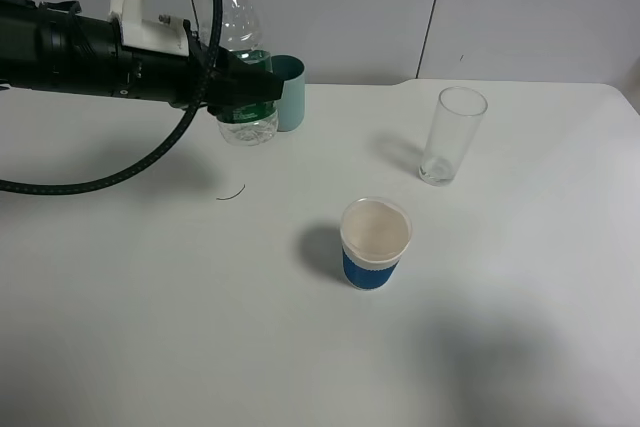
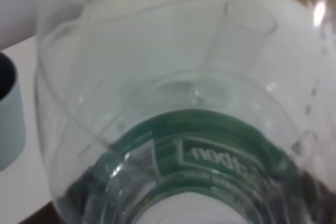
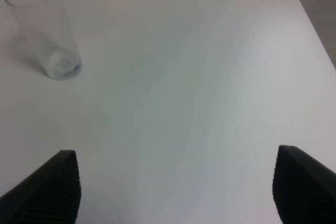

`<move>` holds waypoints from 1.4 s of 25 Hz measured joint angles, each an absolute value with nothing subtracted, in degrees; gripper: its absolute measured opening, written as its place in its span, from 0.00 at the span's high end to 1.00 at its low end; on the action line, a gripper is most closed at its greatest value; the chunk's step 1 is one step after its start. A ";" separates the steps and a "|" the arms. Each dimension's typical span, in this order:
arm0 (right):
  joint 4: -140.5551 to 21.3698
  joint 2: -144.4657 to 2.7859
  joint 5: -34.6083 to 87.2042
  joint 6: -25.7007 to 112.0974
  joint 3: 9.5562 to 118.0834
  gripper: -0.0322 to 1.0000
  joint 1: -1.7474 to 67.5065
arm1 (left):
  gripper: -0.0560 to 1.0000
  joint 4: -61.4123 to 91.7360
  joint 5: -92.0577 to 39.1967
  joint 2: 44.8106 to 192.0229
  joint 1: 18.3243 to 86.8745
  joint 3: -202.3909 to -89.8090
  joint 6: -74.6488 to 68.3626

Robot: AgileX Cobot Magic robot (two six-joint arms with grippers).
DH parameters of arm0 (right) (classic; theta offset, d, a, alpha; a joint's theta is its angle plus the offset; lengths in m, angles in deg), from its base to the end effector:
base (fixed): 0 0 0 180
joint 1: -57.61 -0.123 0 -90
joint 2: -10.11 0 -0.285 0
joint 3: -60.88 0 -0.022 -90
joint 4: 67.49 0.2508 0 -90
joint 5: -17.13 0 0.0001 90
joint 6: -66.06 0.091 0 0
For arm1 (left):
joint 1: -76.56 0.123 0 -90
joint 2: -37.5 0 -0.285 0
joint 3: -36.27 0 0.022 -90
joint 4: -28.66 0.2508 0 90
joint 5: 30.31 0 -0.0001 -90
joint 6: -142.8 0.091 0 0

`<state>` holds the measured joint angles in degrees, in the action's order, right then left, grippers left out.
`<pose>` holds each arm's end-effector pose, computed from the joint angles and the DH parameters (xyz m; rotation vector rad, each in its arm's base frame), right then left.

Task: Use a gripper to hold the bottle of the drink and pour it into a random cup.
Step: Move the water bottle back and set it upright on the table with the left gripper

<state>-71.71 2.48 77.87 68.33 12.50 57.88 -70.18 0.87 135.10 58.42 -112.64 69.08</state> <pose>-0.0058 -0.0058 0.2784 0.0488 2.0355 -0.0661 0.2824 -0.1416 0.2229 0.7495 2.0056 -0.7004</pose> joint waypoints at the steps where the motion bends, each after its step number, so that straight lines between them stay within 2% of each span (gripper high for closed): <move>1: -71.71 2.48 77.87 68.33 12.50 0.24 57.88 | 0.43 -70.18 0.87 135.10 58.42 -112.64 69.46; 11: -71.71 2.48 77.87 68.33 12.50 0.24 57.88 | 0.43 -70.24 1.84 134.83 58.42 -112.64 65.12; 21: -71.71 2.48 77.87 68.33 12.50 0.24 57.88 | 0.43 -67.30 -21.86 130.86 56.50 -113.39 52.09; 24: -71.71 2.48 77.87 68.33 12.50 0.24 57.88 | 0.43 -56.01 -24.99 130.55 54.10 -113.44 42.91; 27: -71.71 2.48 77.87 68.33 12.50 0.24 57.88 | 0.43 -40.60 -27.25 130.44 52.52 -113.50 26.92; 35: -71.71 2.48 77.87 68.33 12.50 0.24 57.88 | 0.43 8.02 -36.89 130.44 52.14 -112.91 -27.39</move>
